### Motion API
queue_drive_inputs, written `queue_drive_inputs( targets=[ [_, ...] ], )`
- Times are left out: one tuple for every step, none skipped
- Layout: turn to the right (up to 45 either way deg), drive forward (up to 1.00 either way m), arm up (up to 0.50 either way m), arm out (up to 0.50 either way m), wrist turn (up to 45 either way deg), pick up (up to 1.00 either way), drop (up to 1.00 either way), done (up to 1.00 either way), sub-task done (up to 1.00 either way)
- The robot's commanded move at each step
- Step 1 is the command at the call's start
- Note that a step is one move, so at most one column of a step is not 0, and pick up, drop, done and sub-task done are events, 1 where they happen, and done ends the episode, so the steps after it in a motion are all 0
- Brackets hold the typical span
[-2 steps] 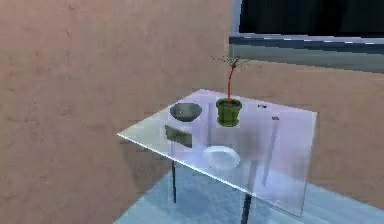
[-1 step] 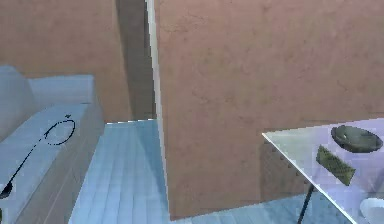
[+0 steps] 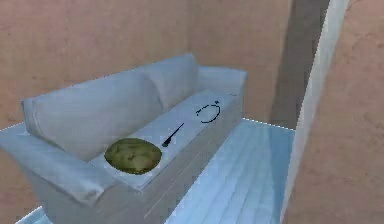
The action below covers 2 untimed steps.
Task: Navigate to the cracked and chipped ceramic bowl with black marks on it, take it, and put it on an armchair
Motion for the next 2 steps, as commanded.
queue_drive_inputs(
  targets=[
    [45.0, 0.0, 0.0, 0.0, 0.0, 0.0, 0.0, 0.0, 0.0],
    [15.0, 0.0, 0.0, 0.0, 0.0, 0.0, 0.0, 0.0, 0.0]
  ],
)
